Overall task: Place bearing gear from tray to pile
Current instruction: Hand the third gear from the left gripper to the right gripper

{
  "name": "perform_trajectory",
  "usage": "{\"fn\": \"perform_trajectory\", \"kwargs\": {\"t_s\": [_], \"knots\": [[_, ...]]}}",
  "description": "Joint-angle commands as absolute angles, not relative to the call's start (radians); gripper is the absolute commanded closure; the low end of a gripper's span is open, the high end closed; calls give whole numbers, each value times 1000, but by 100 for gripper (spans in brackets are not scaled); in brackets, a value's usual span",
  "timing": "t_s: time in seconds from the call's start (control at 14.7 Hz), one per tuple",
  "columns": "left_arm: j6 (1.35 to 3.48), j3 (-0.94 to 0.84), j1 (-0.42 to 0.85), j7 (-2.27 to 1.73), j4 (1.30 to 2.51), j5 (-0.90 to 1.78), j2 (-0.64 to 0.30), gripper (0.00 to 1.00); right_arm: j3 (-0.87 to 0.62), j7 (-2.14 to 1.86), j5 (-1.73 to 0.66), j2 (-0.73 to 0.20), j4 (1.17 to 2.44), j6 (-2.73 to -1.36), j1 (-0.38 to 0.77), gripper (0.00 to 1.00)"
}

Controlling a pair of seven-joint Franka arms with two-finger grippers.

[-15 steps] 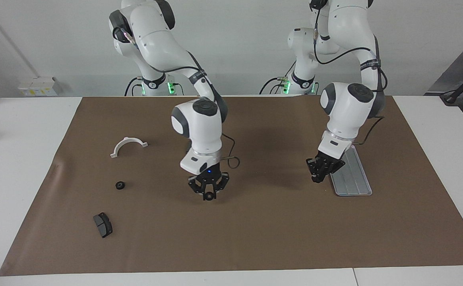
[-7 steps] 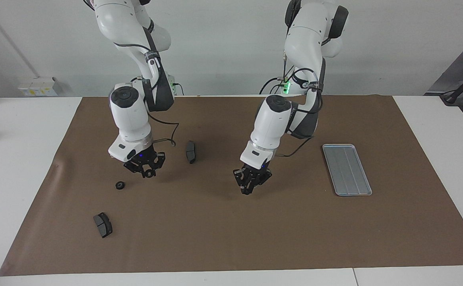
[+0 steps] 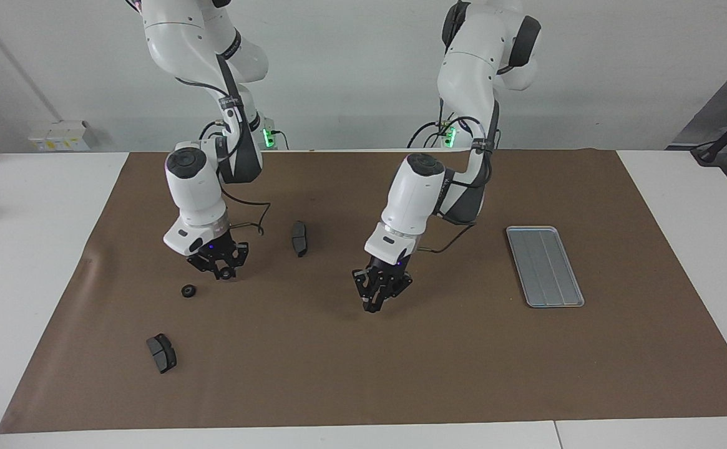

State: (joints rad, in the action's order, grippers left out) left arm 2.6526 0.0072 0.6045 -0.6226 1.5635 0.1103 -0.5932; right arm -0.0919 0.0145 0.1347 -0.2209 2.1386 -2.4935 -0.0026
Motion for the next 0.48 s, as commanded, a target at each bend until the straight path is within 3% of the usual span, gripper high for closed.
{"fn": "perform_trajectory", "kwargs": {"t_s": [0.0,0.14,0.2,0.27,0.34,0.41], "knots": [[2706,14,634,-618,1608,126,-591,94,-110,-2,107,-189,2146,-2500,-22,0],[2715,-1,635,-620,1612,126,-589,74,-110,27,107,-189,2082,-2478,-20,0],[2718,-2,647,-621,1620,127,-586,44,-110,46,107,-189,2044,-2464,-18,0],[2729,-2,653,-629,1620,127,-584,7,-110,72,107,-193,2001,-2445,-12,0],[2729,-2,653,-635,1614,129,-584,0,-112,104,107,-208,1955,-2419,-8,0],[2714,2,653,-643,1611,129,-583,0,-117,135,107,-225,1909,-2390,-5,0]]}}
